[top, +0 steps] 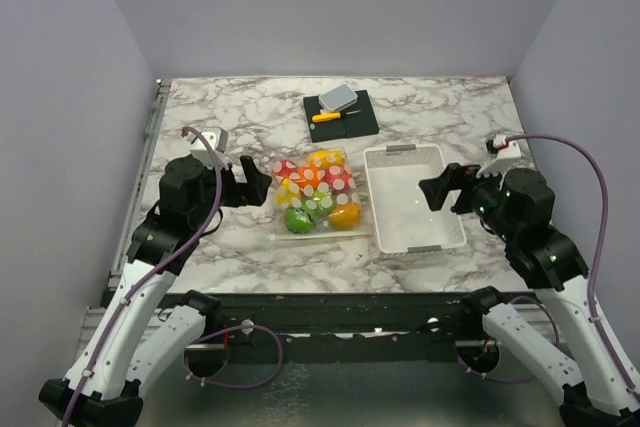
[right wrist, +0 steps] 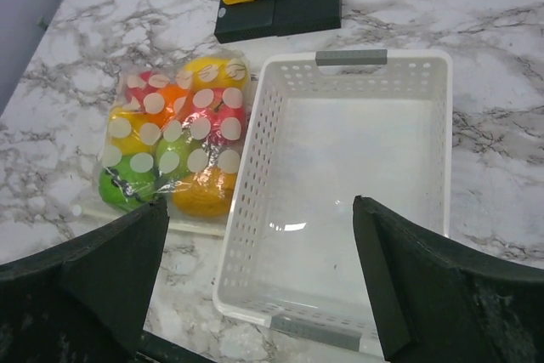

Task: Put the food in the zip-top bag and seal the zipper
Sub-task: Reset both arms

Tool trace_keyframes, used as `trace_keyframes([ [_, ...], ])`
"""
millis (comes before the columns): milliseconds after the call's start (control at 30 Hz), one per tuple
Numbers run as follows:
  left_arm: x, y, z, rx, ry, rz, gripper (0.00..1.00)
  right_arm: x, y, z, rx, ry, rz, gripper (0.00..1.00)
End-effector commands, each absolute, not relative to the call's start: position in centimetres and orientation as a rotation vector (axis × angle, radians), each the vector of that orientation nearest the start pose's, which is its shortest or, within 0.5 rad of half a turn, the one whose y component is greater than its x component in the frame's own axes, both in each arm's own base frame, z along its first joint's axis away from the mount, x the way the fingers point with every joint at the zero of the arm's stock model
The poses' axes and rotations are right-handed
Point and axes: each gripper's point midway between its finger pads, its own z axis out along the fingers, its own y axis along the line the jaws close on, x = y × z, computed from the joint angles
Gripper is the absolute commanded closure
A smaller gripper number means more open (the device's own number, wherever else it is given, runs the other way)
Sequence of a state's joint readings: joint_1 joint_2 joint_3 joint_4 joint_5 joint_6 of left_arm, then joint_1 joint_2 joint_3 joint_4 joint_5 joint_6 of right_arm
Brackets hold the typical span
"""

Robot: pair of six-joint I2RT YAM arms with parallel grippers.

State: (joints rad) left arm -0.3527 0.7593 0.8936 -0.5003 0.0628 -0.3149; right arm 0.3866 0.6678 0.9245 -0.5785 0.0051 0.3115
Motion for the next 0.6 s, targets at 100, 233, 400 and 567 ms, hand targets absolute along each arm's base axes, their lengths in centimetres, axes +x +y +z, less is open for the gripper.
trace_keyframes([
  [100,23.3,-12.9,27.6,0.077,1.842,-0.651,0.01,22.3,10.3,27.2,-0.116,1.845,0.461,0.04],
  [233,22.5,-12.9,27.4,0.078,1.804,-0.678,0.01,21.5,10.0,27.3,-0.130,1.783,0.466,0.04],
  [400,22.2,-12.7,27.9,0.089,1.763,-0.673,0.01,20.4,9.4,27.7,-0.134,1.669,0.473,0.03],
  [567,22.5,-12.5,28.5,0.079,1.728,-0.665,0.01,19.6,9.2,28.3,-0.145,1.573,0.486,0.00],
])
